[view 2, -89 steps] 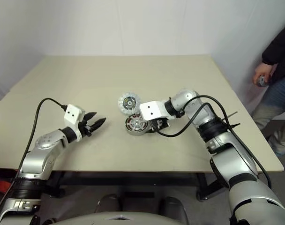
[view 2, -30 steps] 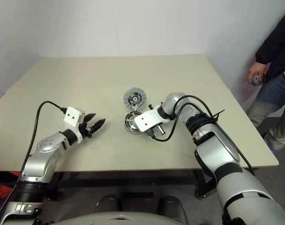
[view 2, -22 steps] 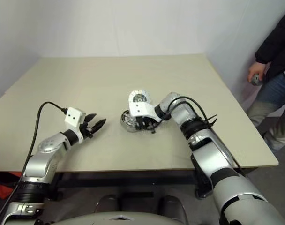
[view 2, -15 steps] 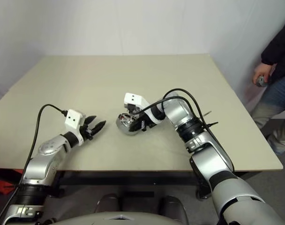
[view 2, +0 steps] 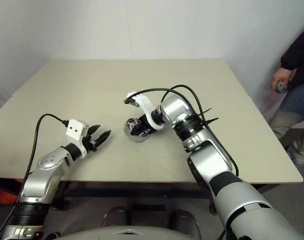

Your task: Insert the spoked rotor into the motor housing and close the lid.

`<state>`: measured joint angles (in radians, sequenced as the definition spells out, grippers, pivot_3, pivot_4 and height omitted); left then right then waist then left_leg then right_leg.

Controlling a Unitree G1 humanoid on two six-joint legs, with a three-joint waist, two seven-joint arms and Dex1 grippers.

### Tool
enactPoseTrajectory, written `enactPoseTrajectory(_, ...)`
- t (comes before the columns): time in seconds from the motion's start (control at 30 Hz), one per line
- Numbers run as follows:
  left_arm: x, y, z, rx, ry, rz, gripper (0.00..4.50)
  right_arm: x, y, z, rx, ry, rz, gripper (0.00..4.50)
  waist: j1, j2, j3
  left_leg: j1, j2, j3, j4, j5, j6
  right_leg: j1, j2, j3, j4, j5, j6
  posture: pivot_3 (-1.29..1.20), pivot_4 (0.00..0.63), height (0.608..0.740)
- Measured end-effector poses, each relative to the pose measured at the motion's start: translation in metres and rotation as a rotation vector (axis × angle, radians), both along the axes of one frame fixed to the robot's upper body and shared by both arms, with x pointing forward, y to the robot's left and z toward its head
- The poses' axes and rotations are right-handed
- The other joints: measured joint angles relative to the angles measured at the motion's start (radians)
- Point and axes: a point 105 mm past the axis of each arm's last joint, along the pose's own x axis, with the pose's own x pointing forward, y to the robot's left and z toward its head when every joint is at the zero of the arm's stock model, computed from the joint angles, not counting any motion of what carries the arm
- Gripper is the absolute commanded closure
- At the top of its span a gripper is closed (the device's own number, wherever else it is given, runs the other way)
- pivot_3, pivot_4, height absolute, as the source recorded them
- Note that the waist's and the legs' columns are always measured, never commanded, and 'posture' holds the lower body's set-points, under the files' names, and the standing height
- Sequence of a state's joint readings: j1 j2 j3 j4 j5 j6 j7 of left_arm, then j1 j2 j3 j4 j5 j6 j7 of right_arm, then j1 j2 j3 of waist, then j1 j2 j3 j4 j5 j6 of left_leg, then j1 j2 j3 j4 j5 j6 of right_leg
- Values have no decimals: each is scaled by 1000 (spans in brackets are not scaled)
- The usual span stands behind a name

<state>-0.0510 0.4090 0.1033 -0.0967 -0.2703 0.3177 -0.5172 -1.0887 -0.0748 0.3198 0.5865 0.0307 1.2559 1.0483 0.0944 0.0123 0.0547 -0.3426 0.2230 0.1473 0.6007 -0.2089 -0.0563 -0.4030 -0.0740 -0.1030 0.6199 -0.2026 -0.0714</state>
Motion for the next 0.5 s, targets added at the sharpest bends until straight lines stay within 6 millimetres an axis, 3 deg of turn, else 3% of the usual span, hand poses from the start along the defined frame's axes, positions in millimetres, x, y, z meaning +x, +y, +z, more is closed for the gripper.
enactPoseTrajectory(0.2,-4,2,-2,2,9,8,1614,10,18,-6,-15,63,-199,4490,2,1,0,8,-1,0,-3,1,-2,5,0,1,0,0,1,0,0,740)
enactPoseTrajectory(0.5,-8,0,-4,-7,14,22,1614,30,24,-15,23,76,-451,4490,2,7,4,23,-2,-1,-6,1,-2,25,-1,0,-14,-1,3,0,0,740)
